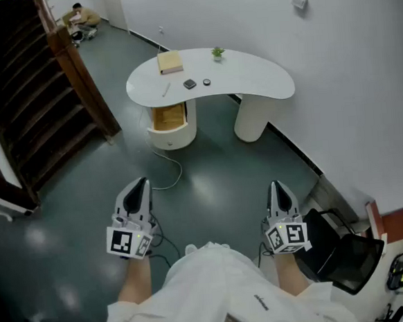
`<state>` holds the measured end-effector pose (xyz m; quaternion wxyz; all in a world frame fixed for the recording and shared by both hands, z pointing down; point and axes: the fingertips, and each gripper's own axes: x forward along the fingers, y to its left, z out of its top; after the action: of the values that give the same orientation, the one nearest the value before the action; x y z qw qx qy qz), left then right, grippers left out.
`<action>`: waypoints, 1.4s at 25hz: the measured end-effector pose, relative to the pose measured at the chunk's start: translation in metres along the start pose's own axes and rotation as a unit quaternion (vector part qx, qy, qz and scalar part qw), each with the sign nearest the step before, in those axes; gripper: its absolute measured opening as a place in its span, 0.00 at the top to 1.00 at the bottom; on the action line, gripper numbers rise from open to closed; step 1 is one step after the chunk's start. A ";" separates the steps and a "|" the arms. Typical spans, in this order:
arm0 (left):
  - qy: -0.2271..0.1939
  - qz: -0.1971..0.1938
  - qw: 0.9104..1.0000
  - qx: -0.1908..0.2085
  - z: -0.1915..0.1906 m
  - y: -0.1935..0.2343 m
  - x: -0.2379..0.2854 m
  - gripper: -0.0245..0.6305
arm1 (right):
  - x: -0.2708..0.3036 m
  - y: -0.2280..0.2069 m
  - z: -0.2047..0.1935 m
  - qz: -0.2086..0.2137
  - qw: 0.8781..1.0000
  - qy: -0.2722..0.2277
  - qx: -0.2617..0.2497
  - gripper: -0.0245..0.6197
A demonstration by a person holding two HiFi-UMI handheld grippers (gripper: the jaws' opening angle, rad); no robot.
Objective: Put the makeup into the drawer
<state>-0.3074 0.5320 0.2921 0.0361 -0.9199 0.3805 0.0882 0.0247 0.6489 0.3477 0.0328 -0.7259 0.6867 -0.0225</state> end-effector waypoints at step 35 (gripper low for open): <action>0.021 -0.049 0.998 -0.031 -0.029 0.042 -0.001 0.44 | 0.006 0.059 -0.018 -0.040 0.999 0.017 -0.002 0.94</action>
<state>-0.3335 0.4989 0.3208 0.0041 -0.9399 0.3324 0.0783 -0.0354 0.6396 0.3609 0.0187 -0.7524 0.6576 -0.0344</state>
